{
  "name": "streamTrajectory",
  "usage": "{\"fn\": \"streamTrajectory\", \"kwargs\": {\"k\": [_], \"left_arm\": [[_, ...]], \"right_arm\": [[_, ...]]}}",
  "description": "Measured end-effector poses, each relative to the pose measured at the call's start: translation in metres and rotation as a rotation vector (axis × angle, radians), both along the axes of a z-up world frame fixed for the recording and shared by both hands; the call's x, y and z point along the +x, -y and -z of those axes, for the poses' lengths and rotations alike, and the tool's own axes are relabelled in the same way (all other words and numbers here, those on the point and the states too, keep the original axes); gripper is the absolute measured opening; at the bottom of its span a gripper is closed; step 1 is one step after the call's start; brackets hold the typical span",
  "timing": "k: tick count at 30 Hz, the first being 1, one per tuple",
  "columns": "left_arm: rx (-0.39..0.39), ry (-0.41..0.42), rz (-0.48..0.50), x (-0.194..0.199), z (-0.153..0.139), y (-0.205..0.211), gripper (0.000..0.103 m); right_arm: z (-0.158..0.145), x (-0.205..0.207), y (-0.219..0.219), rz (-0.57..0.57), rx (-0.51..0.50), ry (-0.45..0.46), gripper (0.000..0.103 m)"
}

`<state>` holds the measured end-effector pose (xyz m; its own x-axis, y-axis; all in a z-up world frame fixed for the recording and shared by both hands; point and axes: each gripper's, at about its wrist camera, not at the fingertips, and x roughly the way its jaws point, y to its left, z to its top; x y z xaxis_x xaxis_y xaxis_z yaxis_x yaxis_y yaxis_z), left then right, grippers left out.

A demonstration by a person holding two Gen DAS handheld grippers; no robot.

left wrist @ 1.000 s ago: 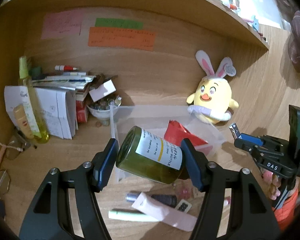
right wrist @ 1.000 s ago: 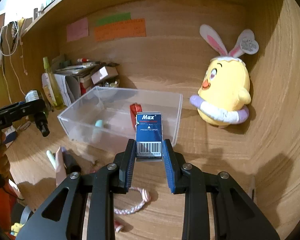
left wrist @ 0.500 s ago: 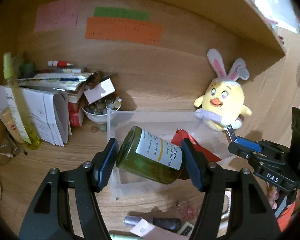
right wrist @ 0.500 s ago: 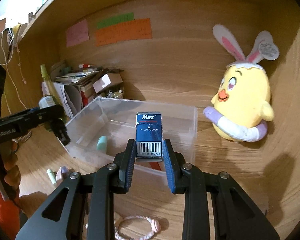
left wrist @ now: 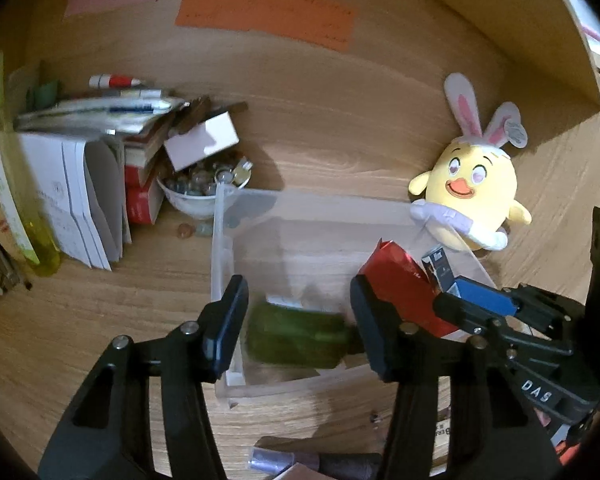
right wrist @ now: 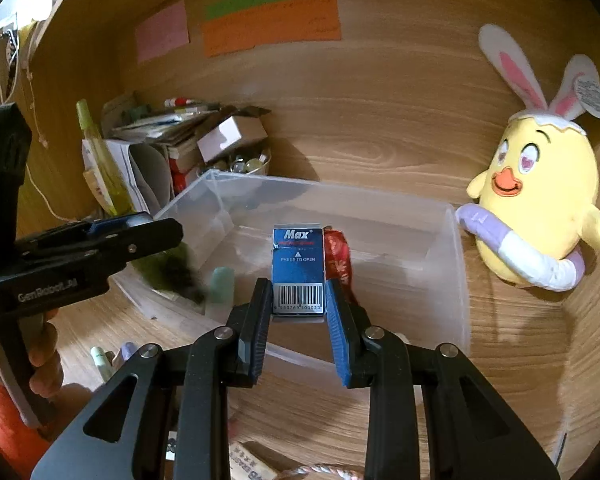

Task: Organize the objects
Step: 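Lower the green bottle into the box while the right gripper drops the Max box in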

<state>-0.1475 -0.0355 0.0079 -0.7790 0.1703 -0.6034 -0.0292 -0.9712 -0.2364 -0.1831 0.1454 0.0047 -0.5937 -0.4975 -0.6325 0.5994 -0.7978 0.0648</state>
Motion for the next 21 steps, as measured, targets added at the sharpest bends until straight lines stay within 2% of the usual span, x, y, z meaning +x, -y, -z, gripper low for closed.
{"fn": "streamTrajectory", "kwargs": {"k": [6, 14, 16, 18, 21], "left_arm": [[-0.021, 0.006, 0.003, 0.002, 0.005, -0.005, 0.053], [-0.061, -0.032, 0.034, 0.011, 0.0, -0.015, 0.055], [-0.062, -0.035, 0.038, 0.012, -0.001, -0.016, 0.059], [-0.066, -0.035, 0.039, 0.013, -0.001, -0.017, 0.061], [-0.071, -0.039, 0.042, 0.016, -0.003, -0.019, 0.066]], "right_arm": [[0.006, -0.001, 0.009, -0.001, 0.036, -0.001, 0.025], [0.009, -0.005, 0.01, -0.006, 0.039, 0.016, 0.025], [0.009, -0.006, 0.009, -0.002, 0.037, 0.02, 0.029], [0.009, -0.006, 0.007, 0.007, 0.039, 0.014, 0.039], [0.007, -0.005, 0.005, 0.013, 0.037, 0.003, 0.043]]}}
